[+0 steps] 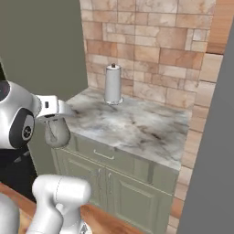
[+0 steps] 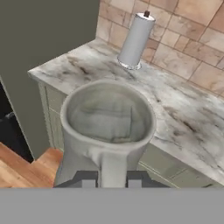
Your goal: Move the cupcake and yogurt from the second highest shelf to the top shelf to make space. Then, place the pitcher from the counter on the cleared second highest shelf.
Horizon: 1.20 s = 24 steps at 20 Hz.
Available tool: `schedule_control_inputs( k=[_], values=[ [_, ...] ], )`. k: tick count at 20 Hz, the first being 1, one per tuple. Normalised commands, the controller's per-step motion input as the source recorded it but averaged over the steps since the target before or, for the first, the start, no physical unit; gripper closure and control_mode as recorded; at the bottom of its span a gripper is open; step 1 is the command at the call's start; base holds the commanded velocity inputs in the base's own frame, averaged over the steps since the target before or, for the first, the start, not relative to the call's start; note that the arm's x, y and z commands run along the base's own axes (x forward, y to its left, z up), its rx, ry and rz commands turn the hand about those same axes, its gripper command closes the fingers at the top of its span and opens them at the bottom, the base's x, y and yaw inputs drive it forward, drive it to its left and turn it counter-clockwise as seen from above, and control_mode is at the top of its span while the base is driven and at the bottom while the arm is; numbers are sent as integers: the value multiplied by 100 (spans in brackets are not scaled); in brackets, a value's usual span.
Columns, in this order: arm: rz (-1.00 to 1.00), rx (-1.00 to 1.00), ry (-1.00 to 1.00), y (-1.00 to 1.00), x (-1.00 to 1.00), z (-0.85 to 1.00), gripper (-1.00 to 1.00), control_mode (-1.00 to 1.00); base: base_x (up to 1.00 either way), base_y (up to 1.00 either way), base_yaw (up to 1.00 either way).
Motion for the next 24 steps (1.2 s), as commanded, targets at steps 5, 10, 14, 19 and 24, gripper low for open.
schedule_control_inputs(
  k=[5,10,14,19,24],
  values=[
    [0,0,0,0,0,0,100,100,-77,56,34],
    [0,0,0,0,0,0,100,100,-61,78,41],
    [0,0,0,0,0,0,100,100,-12,100,39],
    [0,0,0,0,0,0,100,100,19,100,24],
    [0,0,0,0,0,0,100,100,63,100,9]
  ],
)
